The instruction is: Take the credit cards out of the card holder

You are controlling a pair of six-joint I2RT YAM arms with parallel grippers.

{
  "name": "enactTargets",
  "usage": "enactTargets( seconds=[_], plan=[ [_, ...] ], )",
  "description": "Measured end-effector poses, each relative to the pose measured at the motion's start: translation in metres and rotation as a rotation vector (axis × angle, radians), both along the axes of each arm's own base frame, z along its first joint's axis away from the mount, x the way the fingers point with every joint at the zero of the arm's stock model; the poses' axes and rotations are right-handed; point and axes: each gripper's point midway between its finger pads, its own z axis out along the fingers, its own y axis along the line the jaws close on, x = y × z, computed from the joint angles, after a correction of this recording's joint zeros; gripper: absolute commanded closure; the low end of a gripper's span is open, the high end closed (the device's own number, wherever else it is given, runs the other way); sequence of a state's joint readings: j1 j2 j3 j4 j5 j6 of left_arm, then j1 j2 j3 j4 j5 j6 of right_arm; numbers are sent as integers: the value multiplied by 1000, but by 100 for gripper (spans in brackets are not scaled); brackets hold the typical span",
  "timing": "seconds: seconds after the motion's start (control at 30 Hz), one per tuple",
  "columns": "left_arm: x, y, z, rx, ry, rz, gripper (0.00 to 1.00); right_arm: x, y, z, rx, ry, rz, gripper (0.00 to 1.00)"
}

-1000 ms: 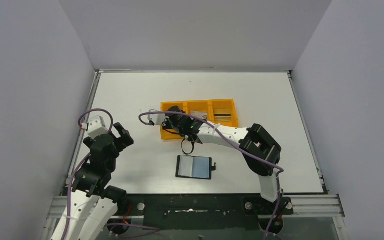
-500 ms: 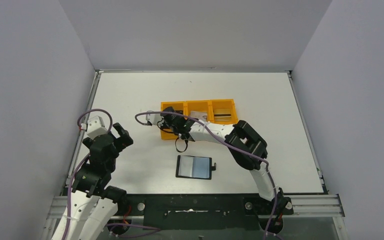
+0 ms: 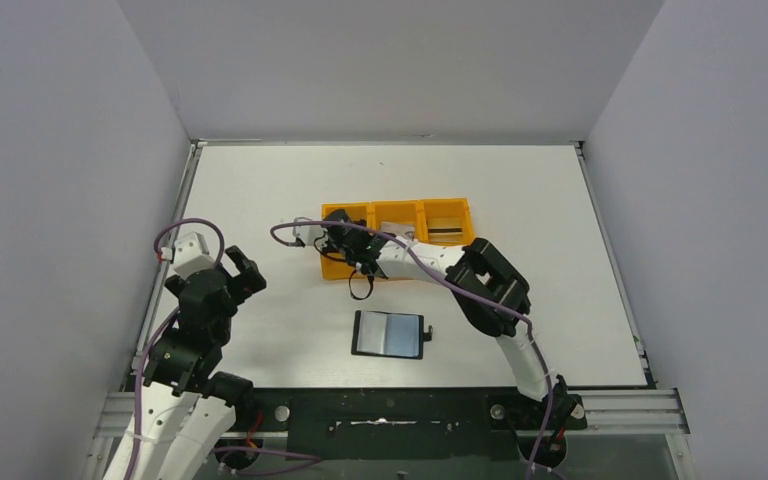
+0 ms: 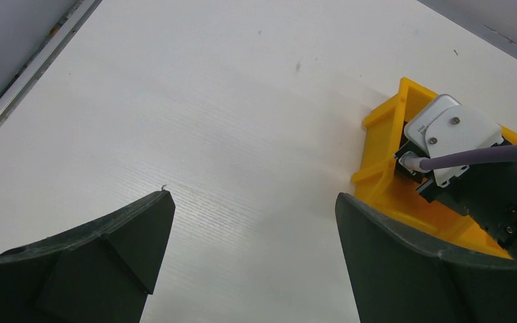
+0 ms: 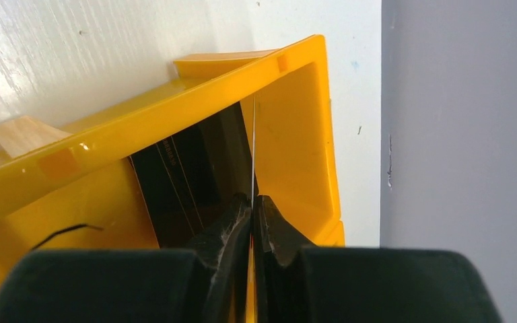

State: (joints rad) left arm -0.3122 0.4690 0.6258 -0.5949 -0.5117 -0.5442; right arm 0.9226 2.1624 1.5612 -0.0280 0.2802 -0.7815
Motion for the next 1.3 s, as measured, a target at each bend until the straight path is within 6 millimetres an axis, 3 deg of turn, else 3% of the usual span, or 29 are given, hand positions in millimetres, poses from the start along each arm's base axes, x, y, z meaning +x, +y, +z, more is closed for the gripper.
enactTargets(
  seconds=[0.23,0.43,1.03,1.3],
  plan=[
    [0,0,0,-1,-2,0,8,2,-3,-17,-22,17,-7,86],
    [0,0,1,-1,-2,0,8,2,-3,-17,-17,19,-9,70],
    [0,-2,0,-4,0,-11,8,10,-13,-20,23,43,-55,40],
    [0,-3,0,-5,2,-16,8,-1,-14,-13,114,84,-55,25]
  ],
)
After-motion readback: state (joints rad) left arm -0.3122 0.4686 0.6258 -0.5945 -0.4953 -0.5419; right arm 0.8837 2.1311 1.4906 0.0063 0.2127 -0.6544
